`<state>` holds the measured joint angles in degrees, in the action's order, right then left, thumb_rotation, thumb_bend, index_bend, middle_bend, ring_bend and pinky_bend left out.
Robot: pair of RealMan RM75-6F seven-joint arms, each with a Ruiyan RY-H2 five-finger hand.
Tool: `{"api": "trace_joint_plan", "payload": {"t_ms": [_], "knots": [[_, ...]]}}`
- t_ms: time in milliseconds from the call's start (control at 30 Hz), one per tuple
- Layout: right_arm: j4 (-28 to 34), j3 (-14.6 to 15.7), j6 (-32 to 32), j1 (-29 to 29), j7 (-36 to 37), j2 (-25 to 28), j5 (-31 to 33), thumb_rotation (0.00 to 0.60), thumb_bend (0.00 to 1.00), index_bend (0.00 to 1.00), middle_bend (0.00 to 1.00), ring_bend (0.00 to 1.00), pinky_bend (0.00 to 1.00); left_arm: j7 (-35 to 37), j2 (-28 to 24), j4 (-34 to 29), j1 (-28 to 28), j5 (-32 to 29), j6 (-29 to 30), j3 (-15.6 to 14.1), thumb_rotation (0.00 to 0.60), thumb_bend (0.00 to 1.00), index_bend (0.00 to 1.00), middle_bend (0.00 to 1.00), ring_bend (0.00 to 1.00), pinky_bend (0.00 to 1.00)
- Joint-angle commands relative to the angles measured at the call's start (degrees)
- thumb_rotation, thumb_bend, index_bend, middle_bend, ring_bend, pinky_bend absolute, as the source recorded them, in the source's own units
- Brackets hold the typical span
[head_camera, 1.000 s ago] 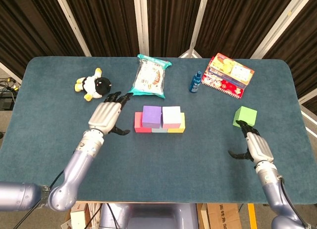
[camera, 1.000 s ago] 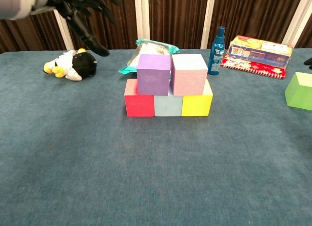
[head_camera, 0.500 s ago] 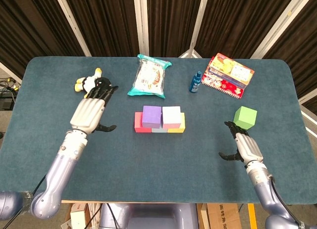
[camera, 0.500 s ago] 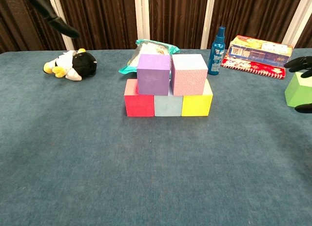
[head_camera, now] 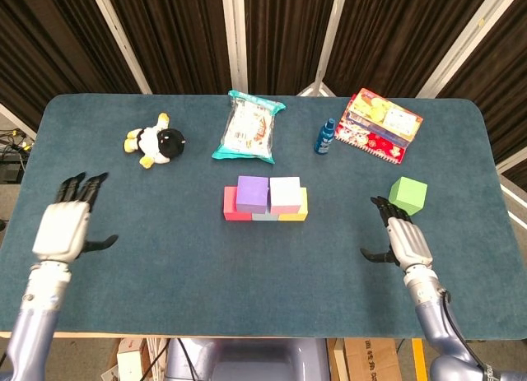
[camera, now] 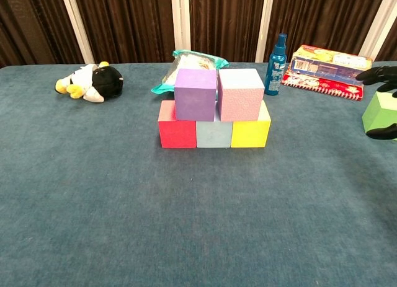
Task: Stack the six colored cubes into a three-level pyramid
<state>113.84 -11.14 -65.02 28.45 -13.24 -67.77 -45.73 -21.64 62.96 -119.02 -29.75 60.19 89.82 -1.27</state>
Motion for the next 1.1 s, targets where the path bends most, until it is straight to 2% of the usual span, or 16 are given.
{"api": "trace_joint_plan", "payload": {"t_ms": [33, 233, 600, 1100], "knots": [[0.23, 0.15, -0.25, 0.71, -1.31, -1.02, 0.45, 0.6, 0.26, 0.0, 0.0, 0.0, 0.01, 3.46, -0.86, 2.13, 2.69, 1.41, 0.72, -0.67, 0.6, 0.16, 0.0, 0.1, 0.01, 0.04], [1.01, -0.13, -1.17, 2.88, -5.14, -3.98, 2.18, 0.6, 0.26, 0.0, 0.0, 0.0, 0.01, 4.87, -2.22, 3.89, 4.18, 3.19, 1.0, 1.26, 0.6, 0.16, 0.0, 0.1, 0.01, 0.04], [-0.17, -2.9, -2.43, 9.05, -11.82, -11.19, 10.58, 0.6, 0.26, 0.0, 0.0, 0.0, 0.01, 8.0, -5.83, 2.69, 6.69, 2.6, 0.64, 5.84, 0.6, 0.16, 0.0, 0.1, 0.01, 0.04], [-2.05, -4.57, -4.1, 13.49, -15.67, -15.84, 16.12, 0.6, 0.26, 0.0, 0.0, 0.0, 0.01, 8.41, -6.56, 2.01, 8.6, 2.5, -1.99, 8.25, 0.6, 0.16, 0.0, 0.1, 0.01, 0.04]]}}
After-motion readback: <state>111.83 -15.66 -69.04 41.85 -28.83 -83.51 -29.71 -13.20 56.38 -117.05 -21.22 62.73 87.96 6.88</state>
